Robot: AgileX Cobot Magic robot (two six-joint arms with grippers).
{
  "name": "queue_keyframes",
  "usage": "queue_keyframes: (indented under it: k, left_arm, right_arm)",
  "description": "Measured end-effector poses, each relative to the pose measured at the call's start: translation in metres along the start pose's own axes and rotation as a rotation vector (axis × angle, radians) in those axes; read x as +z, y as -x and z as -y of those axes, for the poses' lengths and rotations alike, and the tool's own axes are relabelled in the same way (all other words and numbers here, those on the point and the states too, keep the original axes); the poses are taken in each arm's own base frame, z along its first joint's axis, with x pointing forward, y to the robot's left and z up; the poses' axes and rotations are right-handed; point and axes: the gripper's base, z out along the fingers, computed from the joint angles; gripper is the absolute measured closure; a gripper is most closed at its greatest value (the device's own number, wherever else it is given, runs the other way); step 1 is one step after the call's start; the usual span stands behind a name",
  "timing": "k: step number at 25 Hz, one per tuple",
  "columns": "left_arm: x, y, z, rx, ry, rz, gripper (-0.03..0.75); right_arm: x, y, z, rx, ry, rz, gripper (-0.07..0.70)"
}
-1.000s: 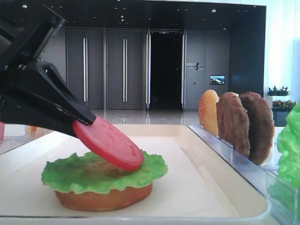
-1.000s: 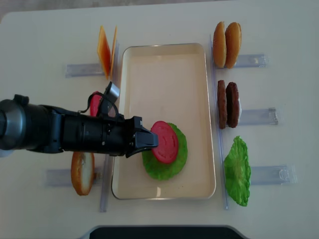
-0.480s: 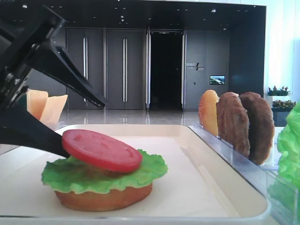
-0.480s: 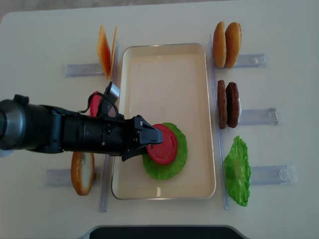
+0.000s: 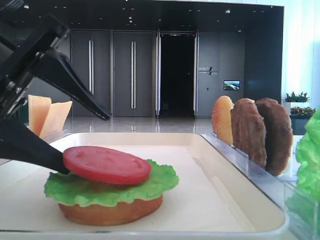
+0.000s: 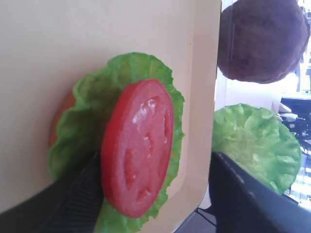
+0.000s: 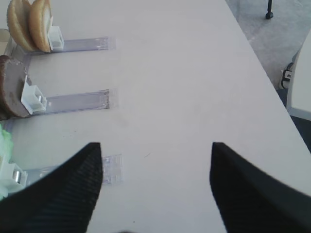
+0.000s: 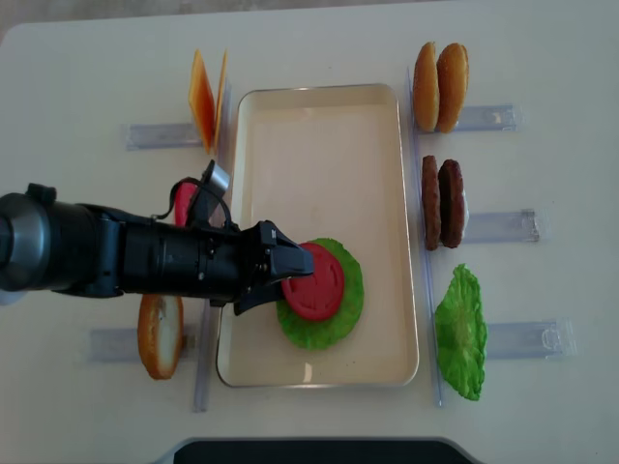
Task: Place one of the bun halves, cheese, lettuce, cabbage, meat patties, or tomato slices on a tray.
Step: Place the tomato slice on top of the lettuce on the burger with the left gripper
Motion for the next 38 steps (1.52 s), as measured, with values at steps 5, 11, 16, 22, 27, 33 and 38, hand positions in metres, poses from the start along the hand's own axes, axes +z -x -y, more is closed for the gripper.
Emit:
queue_keyframes:
  k: [5,11,16,22,27,33,38]
  left_arm:
    - [0.0,0.0,-0.0011,-0.008,0.012,0.0,0.209]
    - [-0.0001,-0.0025,-0.0026,0.021,0.028,-0.027,0.209]
    - [-0.0001,-0.0028,-0.0032,0.031,0.035,-0.033,0.209]
    - [-0.0002,-0.0039,-0.0038,0.037,0.045,-0.048,0.209]
    - [-0.0002,-0.0047,-0.0044,0.044,0.05,-0.057,0.209]
    - [-0.0003,-0.0055,-0.0049,0.056,0.056,-0.067,0.209]
    - [-0.0049,-0.0021,-0.0093,0.054,0.059,-0.064,0.209]
  right_arm:
    - [0.0,0.0,0.0,0.0,0.0,0.0,0.151]
    - [0.0,0.0,0.0,0.0,0.0,0.0,0.151]
    - [0.0,0.0,0.0,0.0,0.0,0.0,0.151]
    - [0.0,0.0,0.0,0.0,0.0,0.0,0.151]
    - [0.0,0.0,0.0,0.0,0.0,0.0,0.151]
    - [0.0,0.0,0.0,0.0,0.0,0.0,0.151]
    - [0.0,0.0,0.0,0.0,0.0,0.0,0.151]
